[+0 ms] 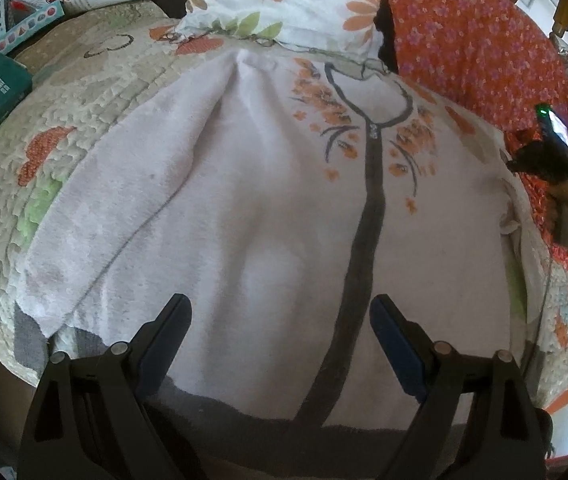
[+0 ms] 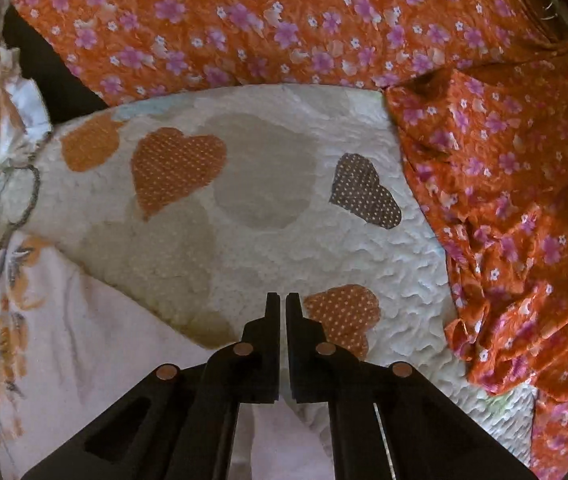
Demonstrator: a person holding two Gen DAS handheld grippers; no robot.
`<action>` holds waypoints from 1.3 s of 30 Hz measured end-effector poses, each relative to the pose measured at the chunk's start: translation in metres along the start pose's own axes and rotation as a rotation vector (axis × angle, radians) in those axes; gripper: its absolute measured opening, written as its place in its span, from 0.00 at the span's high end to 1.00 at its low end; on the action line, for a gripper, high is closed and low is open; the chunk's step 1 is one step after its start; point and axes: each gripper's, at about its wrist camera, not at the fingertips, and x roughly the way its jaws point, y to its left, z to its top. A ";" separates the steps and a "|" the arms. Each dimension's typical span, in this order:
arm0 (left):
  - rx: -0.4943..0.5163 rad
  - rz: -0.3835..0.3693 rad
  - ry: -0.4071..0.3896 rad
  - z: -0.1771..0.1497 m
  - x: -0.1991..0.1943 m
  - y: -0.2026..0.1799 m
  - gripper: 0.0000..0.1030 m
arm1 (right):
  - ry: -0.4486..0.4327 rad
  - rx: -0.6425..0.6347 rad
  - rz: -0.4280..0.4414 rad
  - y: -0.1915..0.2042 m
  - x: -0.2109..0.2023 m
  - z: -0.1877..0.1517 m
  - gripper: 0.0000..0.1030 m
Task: Fold small clothes
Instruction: 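Move the right tool toward the grey cuff of a cardigan sleeve, then close the right tool on the grey sleeve cuff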
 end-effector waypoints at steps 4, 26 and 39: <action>-0.020 -0.017 -0.020 -0.001 -0.009 0.003 0.12 | -0.017 -0.065 0.127 -0.009 -0.049 -0.043 0.76; -0.001 -0.064 -0.038 -0.041 -0.075 -0.010 0.12 | 0.095 -0.581 0.143 -0.001 -0.161 -0.354 1.00; 0.004 -0.058 -0.048 -0.043 -0.082 -0.012 0.12 | -0.109 -0.057 0.087 -0.140 -0.231 -0.248 0.95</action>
